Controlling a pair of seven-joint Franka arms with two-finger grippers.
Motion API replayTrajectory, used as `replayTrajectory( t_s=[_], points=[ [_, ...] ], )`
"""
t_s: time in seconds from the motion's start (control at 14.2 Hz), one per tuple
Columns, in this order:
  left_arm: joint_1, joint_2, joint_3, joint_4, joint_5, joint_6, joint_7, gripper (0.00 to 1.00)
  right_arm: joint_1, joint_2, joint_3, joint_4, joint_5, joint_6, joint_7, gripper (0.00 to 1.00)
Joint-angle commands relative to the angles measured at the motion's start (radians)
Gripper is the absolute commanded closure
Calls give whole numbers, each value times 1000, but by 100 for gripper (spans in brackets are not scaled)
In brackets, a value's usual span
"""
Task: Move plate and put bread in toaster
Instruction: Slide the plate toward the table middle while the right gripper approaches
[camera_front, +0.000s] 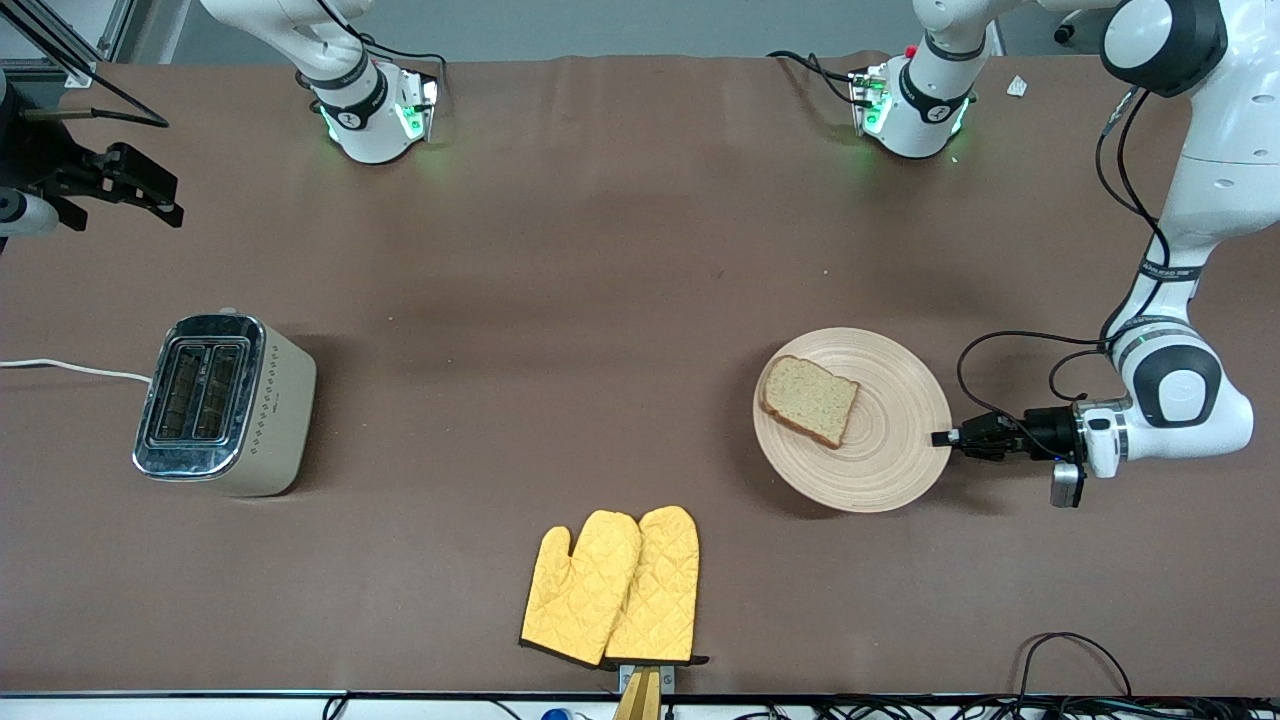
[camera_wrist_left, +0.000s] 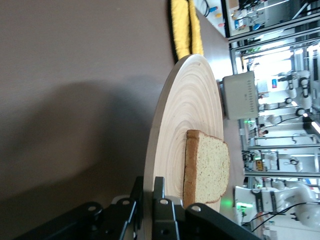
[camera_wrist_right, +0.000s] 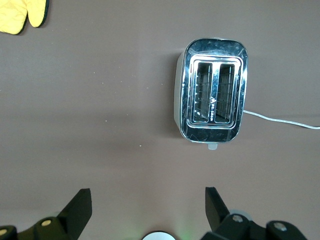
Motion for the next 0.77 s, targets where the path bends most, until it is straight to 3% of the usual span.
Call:
replayTrajectory(
  t_s=[0.0, 0.07, 0.21, 0.35, 0.7],
  points=[
    [8, -43, -66, -51, -61, 6, -16, 100, 15, 29, 4, -21, 11, 13, 15, 0],
    [8, -67, -86, -89, -87, 41, -16, 100, 6, 48, 6, -45, 20, 28, 19, 0],
    [5, -80, -138, -138, -128, 104, -18, 100, -42, 56, 1, -148, 121, 155, 32, 0],
    [6, -87, -204, -197, -145, 211, -19, 100, -33, 59, 4, -202, 143, 247, 102, 0],
    [6, -94, -357, -299, -162, 461, -98, 100, 75, 190, 8, -207, 236, 391, 256, 0]
  ],
)
